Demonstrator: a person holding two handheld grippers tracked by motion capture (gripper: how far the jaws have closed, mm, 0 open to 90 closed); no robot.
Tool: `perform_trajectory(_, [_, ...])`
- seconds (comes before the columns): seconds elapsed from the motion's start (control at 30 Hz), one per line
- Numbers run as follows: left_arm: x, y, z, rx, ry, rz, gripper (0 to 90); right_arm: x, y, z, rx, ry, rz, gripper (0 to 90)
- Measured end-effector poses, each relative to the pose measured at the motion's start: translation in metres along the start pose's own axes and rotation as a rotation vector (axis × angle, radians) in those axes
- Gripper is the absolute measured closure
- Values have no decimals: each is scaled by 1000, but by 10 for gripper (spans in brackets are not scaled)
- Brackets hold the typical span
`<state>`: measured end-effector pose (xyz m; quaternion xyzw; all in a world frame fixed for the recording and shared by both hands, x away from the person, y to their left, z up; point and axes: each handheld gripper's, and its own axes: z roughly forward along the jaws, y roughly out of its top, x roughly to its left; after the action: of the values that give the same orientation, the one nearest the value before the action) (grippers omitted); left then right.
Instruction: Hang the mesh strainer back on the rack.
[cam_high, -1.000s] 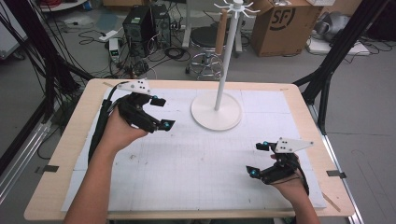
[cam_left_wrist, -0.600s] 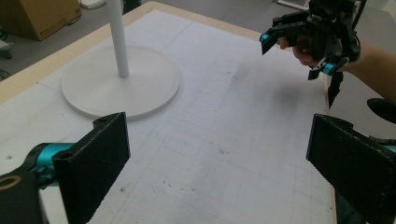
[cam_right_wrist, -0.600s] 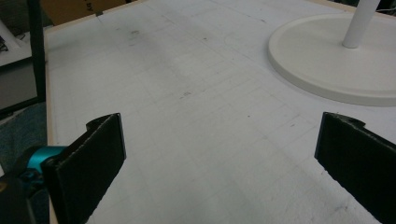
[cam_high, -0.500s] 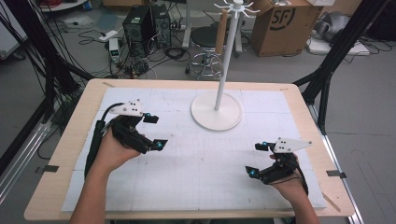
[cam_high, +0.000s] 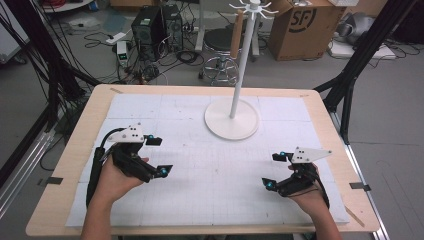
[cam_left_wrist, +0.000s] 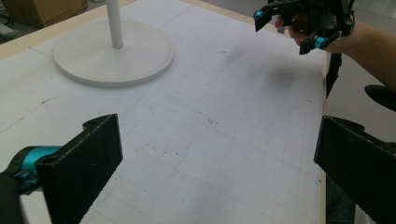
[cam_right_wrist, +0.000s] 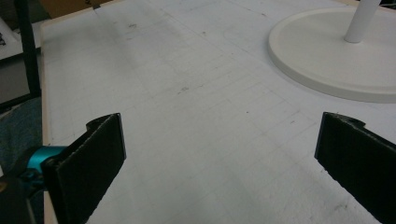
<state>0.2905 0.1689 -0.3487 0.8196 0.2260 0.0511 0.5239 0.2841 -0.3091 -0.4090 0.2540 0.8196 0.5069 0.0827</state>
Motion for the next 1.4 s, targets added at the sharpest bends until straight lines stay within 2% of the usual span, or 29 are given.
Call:
perform_trajectory(0.13, [-5, -6, 2, 22, 12, 7, 17, 0, 0, 0, -1, 0, -1, 7])
perform_trajectory(0.27, [-5, -10, 6, 59, 57, 19, 16, 1, 0, 0, -2, 4, -5, 8])
perform_trajectory(0.6, [-1, -14, 11, 54, 51, 17, 17, 0, -2, -2, 8, 4, -1, 7])
perform_trajectory(0.83, [1, -19, 16, 54, 32, 16, 17, -4, -4, -5, 13, -10, 25, 7])
perform_trajectory(1.03, [2, -24, 15, 63, 39, 12, 17, -3, -3, -3, 19, -13, 21, 7])
perform_trajectory(1.2, [3, -24, 12, 48, 43, 5, 17, -3, -3, -1, 22, -6, 18, 7])
perform_trajectory(1.4, [3, -26, 14, 67, 49, 4, 17, -4, -2, 0, 21, -5, 14, 7])
